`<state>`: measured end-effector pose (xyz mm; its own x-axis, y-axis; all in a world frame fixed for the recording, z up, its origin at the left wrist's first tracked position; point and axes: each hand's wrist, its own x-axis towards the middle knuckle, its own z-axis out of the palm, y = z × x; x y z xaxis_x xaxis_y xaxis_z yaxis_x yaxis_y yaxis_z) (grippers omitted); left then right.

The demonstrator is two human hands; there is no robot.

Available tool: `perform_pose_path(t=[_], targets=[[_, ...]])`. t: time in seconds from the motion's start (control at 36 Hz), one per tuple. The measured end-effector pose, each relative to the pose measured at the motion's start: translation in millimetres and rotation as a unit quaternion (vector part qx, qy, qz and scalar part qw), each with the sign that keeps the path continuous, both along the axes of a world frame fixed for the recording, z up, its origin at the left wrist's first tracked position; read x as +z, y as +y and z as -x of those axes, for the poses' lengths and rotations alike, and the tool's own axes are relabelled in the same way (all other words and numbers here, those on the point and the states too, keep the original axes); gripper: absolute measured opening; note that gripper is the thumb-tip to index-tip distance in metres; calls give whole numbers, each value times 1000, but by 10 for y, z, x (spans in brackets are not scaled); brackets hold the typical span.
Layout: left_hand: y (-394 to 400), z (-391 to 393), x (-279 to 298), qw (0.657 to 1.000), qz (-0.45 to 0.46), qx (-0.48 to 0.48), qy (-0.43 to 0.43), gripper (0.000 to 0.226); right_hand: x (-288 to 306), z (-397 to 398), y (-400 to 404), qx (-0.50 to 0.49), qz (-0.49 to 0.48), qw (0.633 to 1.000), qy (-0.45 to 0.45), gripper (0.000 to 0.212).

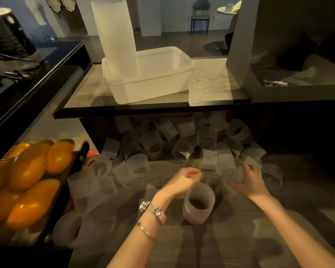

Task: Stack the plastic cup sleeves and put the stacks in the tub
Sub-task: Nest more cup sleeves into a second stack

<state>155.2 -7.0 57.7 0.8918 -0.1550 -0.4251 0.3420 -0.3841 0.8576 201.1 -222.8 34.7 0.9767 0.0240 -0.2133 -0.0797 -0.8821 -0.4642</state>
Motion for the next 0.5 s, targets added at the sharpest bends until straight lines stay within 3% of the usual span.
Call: perform_pose_path(t=[0.08,0.17,0.22,0.39,0.5], targets=[[-84,-205,-2,997,-47,-61,30,21,-72,-47,17,-10,37,998,46,82],[-130,-301,-37,985,-104,-125,63,35,-165,-58,50,-19,47,995,89,84],[-150,-313,-74,984,-88,-121,99,44,-206,-54,83,-30,33,995,91,83],[-105,-254,-87,984,69,-48,160,40,-225,-34,317,-89,-156,978,109,93],[-35,-176,-135,988,75,-18,134,42,-164,-8,501,-91,-266,952,118,90]])
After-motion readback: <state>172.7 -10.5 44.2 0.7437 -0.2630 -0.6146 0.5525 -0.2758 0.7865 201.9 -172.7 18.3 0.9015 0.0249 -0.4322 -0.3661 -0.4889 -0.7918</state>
